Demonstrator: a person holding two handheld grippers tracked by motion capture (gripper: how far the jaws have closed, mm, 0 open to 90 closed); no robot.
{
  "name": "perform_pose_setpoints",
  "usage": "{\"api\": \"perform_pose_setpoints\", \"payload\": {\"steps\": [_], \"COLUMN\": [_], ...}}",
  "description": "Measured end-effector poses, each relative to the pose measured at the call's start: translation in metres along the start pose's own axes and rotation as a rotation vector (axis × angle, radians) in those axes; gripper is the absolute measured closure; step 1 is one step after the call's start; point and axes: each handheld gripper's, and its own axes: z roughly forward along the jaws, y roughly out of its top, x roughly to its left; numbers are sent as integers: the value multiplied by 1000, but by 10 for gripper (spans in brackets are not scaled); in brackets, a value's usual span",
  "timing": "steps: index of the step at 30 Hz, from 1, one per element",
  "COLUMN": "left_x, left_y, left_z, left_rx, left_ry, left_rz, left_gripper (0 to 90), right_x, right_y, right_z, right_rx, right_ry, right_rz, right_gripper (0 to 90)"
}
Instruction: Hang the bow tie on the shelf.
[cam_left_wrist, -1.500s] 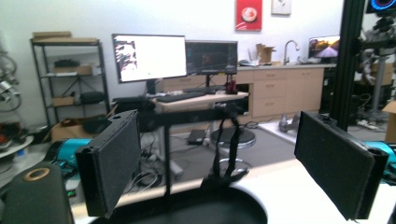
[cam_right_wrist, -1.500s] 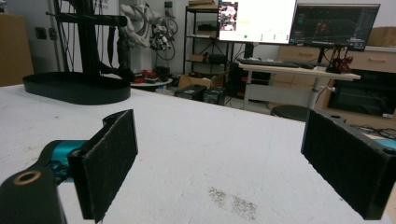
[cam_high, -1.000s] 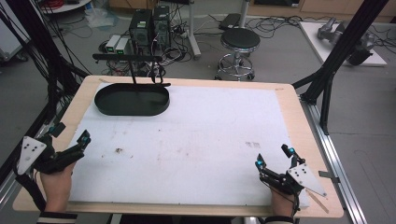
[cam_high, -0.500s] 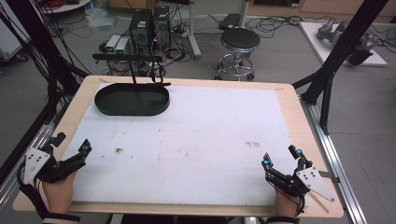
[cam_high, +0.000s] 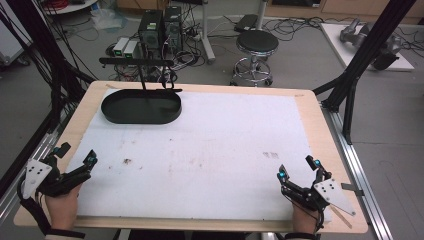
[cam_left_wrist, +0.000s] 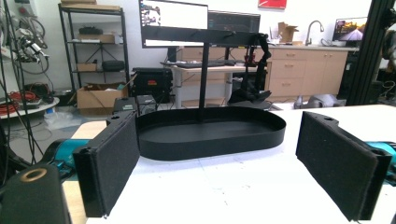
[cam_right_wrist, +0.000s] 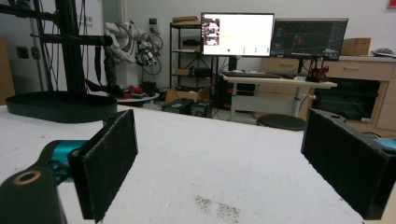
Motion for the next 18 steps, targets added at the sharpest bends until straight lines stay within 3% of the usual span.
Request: {"api": "perform_pose_setpoints", "payload": {"steps": [10, 18], "left_x": [3, 8], "left_y": [-1, -2], "left_z": [-1, 1], "left_rx": [6, -4], "left_ry": [7, 18], "left_rz": [-17, -58], "left_gripper": [140, 140], "right_x": [0, 3], "right_y": [-3, -5], "right_z": [0, 2], "right_rx": [-1, 16], "right_ry": [11, 24], "right_rz": [-2, -23], "right_gripper": [99, 99]}}
